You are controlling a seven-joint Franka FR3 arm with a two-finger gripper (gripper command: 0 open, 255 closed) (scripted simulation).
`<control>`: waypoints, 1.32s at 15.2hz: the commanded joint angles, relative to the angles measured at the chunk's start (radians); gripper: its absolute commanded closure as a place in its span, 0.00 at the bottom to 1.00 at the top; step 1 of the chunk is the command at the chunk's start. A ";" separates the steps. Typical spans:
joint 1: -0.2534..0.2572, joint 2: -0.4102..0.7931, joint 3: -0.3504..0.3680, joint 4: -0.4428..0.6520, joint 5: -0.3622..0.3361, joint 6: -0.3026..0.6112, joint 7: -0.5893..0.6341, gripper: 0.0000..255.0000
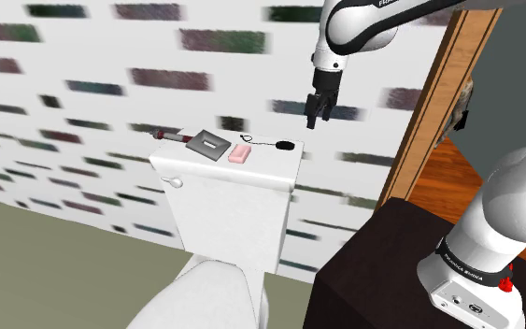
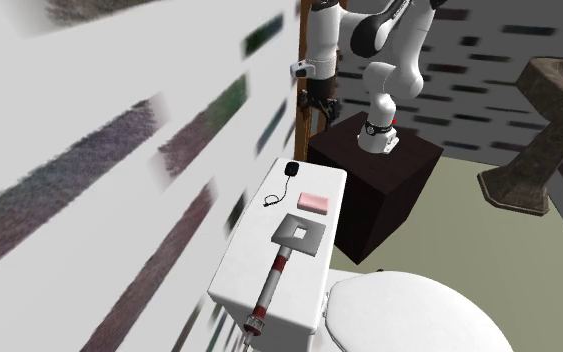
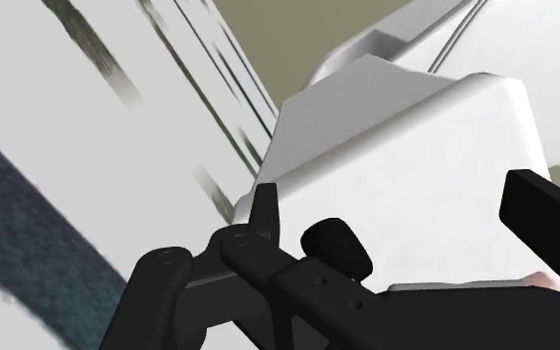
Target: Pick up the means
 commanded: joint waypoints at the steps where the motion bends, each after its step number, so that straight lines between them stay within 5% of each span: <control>1: 0.005 0.085 0.008 0.051 -0.008 0.033 0.002 0.00; 11: 0.027 0.486 0.030 0.363 -0.068 0.110 0.020 0.00; 20: 0.029 0.540 0.029 0.327 -0.071 0.201 0.022 0.00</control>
